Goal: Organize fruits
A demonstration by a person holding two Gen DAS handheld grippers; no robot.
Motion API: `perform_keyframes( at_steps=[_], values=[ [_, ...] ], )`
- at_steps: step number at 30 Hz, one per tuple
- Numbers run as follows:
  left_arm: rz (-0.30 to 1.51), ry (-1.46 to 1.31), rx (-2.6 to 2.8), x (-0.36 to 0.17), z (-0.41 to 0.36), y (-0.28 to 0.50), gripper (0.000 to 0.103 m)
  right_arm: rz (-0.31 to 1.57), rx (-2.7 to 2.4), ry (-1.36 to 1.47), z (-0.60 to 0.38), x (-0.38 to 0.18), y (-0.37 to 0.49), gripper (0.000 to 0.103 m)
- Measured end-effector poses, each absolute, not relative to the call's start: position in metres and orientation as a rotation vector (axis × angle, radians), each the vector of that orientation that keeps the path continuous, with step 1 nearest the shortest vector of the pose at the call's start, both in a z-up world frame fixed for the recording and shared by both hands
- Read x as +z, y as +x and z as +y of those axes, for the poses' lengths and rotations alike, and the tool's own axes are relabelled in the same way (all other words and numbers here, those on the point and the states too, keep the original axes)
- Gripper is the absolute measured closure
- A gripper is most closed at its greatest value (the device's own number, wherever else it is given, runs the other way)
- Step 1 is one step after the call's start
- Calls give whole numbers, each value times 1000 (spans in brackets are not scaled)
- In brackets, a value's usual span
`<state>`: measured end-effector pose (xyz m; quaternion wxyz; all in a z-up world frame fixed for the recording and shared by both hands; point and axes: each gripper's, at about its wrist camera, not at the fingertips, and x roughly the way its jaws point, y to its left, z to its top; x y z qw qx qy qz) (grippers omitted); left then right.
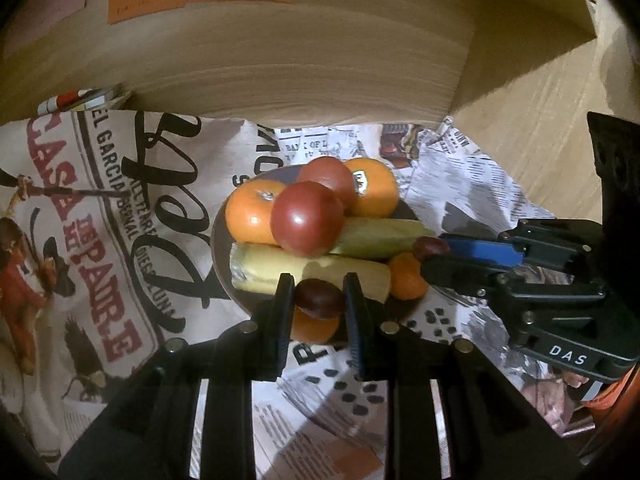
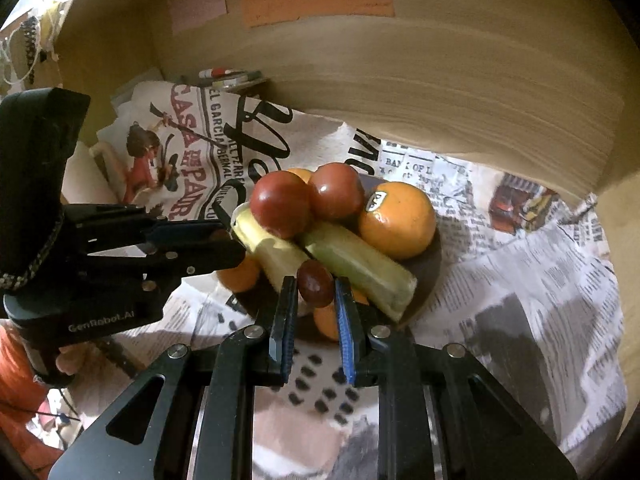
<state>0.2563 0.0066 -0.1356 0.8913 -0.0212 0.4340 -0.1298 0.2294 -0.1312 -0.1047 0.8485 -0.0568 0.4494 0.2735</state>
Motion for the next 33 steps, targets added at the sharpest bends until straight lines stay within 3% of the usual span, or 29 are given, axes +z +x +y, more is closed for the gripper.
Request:
perform_keyframes(
  at_steps=[11,14,19,33],
  values=[
    [934,-54,-286,-148,9,269,77,1008,577,-139,-123,-126,254,86],
    [943,-46,-290,-151,7,270,74,1013,572,-144,-123,-128,254,77],
    [947,-53,-284,-150,7,269,72,1004,566,-138,-125,-124,254,73],
    [691,-75,-181,-63,22,205,72,749,517,-48,-152,-30,205,73]
  ],
)
